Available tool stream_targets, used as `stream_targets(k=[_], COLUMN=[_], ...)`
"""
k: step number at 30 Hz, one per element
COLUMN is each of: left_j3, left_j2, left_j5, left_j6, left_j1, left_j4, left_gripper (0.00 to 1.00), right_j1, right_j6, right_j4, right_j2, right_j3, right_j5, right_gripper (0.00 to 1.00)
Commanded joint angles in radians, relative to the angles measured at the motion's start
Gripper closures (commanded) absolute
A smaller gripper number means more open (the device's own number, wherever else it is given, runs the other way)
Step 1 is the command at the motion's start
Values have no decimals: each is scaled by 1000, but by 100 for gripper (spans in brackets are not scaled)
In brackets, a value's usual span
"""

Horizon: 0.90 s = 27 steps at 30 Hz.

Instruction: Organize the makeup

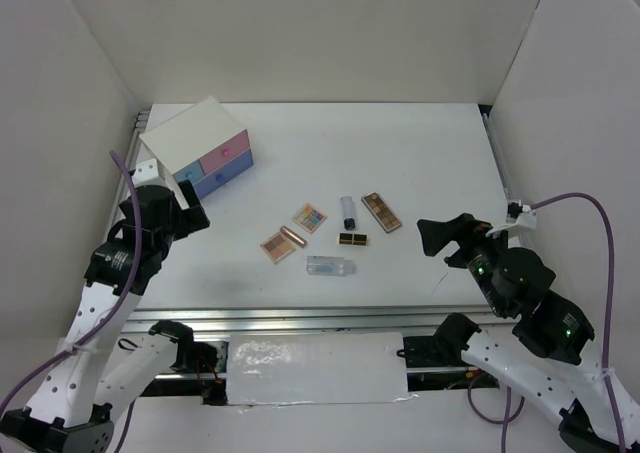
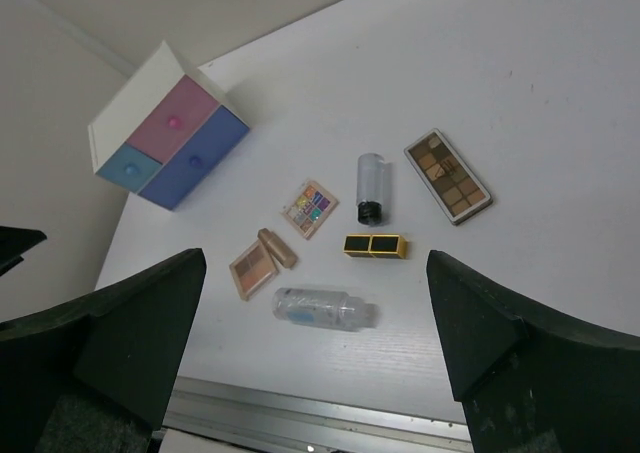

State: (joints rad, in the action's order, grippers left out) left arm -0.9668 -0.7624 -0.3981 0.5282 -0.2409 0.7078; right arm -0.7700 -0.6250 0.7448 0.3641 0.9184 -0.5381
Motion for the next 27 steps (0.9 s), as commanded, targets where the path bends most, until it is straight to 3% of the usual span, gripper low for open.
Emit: stream_targets(k=[1,6,11,18,21,22,25,27], left_j3=[-27,-20,-27,-36,-33,-35,-35,-32], left_j2=[-5,11,-12,-18,6,11,34,57], left_j5=[-19,-21,-73,-131,-143,-148,-168,-197], left_j6=[13,23,46,76,84,87,110,115], left_j1=[-8,-40,-57,-77,-77,-75,-75,-81], left_j4=[-7,-11,15,48,42,44,58,64], left_gripper=[1,1,1,1,1,1,1,1], right_j1=[-6,-6,-6,-6,-6,-6,-6,-8], right_j6=[-16,-30,-27,-31,-47,-64,-145,-180], right_j4=[-1,-13,-94,-234,-463,-630,-931,-1043], right_j2=[-23,-79,-146,-93,-1,34,357,523], right_j3=[5,-12,-82,-150,-234,-284,-306,-265], right_j5=[-34,-46,38,170,347,431,522,564], right_gripper=[0,0,0,0,0,0,0,0])
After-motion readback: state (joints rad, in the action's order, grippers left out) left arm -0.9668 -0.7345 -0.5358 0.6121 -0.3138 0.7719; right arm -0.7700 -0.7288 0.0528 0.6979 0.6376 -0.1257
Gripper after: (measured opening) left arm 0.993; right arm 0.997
